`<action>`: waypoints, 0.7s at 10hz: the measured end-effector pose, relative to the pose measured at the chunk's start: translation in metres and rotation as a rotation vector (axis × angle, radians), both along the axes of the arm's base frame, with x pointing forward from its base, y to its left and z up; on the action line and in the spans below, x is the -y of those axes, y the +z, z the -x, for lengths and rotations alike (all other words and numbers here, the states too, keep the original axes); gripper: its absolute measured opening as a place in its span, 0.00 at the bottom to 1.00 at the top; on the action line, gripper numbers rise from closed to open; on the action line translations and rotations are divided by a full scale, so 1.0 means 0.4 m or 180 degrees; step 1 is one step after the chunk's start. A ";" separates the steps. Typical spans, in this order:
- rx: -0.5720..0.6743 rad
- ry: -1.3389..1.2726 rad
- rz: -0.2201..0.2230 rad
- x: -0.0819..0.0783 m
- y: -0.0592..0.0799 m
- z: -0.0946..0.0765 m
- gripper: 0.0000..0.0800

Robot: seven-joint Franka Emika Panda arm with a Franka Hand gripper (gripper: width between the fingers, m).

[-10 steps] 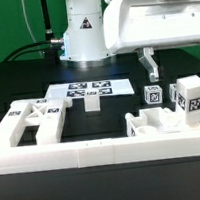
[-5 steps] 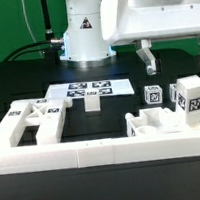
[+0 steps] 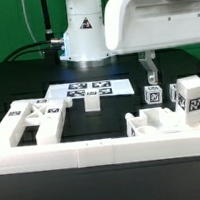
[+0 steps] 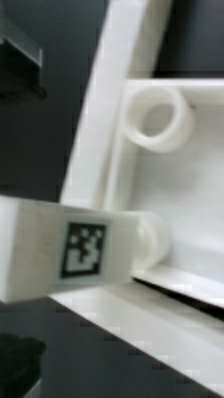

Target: Assemble chair

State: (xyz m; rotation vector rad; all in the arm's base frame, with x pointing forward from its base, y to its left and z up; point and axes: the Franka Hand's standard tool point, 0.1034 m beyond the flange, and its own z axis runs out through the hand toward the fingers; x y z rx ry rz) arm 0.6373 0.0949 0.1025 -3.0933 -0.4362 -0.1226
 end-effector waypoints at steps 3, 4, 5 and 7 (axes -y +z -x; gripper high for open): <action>-0.0490 -0.0029 0.0042 -0.005 -0.007 -0.002 0.81; -0.0469 -0.0117 0.0032 -0.010 -0.012 -0.025 0.81; -0.0493 -0.0198 0.0011 -0.011 -0.016 -0.028 0.81; -0.0568 -0.0422 -0.0129 0.000 -0.026 -0.037 0.81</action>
Offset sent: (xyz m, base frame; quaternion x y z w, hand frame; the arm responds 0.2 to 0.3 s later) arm 0.0207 0.0133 -0.0049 0.0368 -0.0136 0.0760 0.9963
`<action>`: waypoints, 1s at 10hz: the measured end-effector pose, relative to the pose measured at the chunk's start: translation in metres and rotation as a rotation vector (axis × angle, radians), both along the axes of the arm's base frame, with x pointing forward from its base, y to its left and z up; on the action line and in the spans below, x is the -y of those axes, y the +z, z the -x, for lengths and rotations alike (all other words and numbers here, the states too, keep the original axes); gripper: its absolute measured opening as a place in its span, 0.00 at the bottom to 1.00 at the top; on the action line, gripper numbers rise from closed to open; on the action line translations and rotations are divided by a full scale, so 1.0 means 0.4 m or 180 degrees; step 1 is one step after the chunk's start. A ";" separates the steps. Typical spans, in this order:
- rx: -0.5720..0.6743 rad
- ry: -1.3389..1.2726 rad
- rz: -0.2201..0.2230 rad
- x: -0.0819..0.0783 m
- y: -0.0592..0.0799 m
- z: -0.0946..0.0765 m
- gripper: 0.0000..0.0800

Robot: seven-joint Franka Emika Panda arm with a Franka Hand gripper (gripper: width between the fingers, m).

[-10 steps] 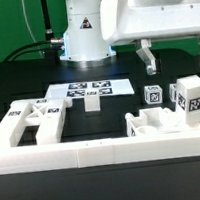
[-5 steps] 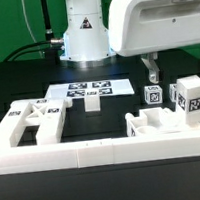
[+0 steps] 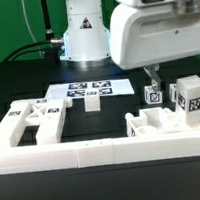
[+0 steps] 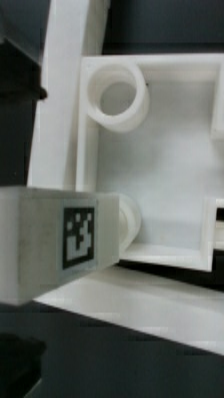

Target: Assemble chair

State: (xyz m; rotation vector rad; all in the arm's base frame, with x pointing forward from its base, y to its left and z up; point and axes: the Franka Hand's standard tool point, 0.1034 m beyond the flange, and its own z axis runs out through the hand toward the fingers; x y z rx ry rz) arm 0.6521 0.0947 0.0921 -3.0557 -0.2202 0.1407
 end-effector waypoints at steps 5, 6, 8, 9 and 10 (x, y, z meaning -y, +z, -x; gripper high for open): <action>-0.0012 -0.0050 0.0011 -0.025 -0.007 0.004 0.46; -0.0012 -0.0050 0.0011 -0.025 -0.007 0.004 0.36; -0.0017 -0.0120 0.0016 -0.025 -0.007 0.004 0.36; -0.0017 -0.0125 0.0016 -0.025 -0.007 0.004 0.36; -0.0014 -0.0329 0.0033 -0.025 -0.006 0.005 0.36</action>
Offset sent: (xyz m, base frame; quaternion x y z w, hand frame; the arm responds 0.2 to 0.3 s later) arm 0.0017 0.0095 -0.0027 -0.0312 0.0053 -0.0010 0.9995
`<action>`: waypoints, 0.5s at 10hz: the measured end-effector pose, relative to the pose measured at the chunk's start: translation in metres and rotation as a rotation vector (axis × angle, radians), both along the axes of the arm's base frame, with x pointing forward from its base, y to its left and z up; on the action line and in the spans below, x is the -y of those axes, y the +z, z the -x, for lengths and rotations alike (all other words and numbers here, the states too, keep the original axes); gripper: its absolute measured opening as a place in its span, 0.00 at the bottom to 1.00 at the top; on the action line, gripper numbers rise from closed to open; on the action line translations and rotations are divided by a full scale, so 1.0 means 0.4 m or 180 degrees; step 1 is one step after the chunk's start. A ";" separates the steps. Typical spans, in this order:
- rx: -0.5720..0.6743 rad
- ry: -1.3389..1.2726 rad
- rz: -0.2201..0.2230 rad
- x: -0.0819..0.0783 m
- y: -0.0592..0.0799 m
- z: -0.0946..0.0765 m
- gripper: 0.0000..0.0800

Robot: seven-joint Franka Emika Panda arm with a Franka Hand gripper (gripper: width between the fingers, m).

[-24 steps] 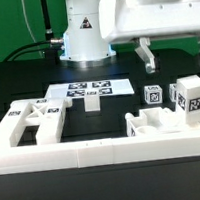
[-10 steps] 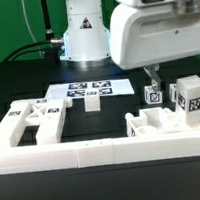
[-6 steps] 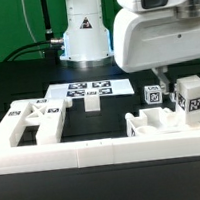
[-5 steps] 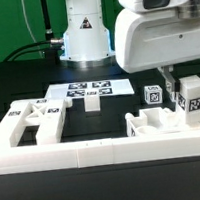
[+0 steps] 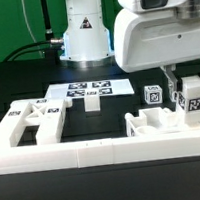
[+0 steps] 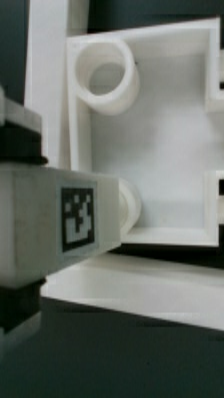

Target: Assemble chair

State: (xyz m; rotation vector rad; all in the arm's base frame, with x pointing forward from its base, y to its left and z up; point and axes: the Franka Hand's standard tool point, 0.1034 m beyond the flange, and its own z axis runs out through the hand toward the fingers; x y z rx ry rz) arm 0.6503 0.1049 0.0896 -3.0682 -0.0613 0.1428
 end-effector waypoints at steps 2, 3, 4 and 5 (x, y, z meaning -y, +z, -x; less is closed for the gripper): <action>0.0034 -0.0739 0.0049 0.002 0.001 0.024 0.36; 0.0045 -0.0987 0.0052 0.003 -0.002 0.028 0.36; 0.0065 -0.1414 0.0067 -0.001 -0.003 0.027 0.36; 0.0110 -0.1776 0.0044 -0.004 -0.003 0.026 0.36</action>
Offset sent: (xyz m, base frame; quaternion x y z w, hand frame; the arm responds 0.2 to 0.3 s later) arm -0.0179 -0.0045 -0.0054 -0.0077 0.0244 0.2895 0.9568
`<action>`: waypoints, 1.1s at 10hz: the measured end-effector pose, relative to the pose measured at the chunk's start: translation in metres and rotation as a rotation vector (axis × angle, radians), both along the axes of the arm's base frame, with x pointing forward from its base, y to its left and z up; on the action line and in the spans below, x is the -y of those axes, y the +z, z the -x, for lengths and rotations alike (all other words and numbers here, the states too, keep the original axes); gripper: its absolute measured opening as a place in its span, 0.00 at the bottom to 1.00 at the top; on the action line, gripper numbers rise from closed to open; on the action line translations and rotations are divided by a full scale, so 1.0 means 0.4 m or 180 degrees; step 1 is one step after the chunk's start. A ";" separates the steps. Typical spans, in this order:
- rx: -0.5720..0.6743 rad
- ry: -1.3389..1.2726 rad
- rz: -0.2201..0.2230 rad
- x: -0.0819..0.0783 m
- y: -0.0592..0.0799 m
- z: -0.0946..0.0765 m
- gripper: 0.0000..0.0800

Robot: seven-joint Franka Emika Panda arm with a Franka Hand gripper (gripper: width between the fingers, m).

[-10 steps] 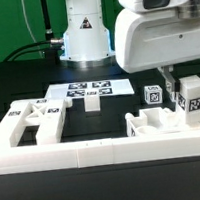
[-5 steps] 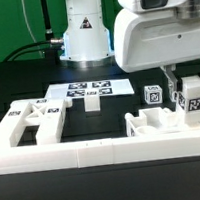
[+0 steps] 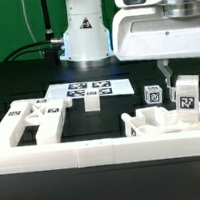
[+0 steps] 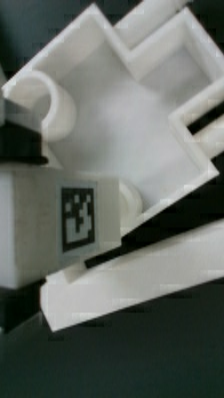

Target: Assemble chair

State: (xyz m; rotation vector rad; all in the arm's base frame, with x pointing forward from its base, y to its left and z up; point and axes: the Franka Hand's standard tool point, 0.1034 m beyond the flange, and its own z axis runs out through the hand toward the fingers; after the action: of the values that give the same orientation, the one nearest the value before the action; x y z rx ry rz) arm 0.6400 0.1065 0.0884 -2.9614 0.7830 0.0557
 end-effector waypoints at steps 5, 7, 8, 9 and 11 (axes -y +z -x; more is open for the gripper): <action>-0.0019 -0.1025 -0.0039 -0.012 0.000 -0.001 0.36; 0.0060 -0.1843 -0.0181 -0.015 -0.001 -0.002 0.36; 0.0047 -0.2335 -0.0278 -0.019 -0.001 0.000 0.36; 0.0055 -0.2775 -0.0365 -0.026 -0.002 -0.003 0.36; 0.0021 -0.3295 -0.0417 -0.041 -0.002 -0.004 0.36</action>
Offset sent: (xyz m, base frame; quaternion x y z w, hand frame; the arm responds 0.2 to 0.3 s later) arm 0.0000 0.0000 0.0000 0.0000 0.0000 0.1938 0.9810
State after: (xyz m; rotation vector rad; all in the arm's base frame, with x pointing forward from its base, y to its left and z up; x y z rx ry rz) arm 0.6416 0.1230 0.0877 -2.0901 2.0577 0.0279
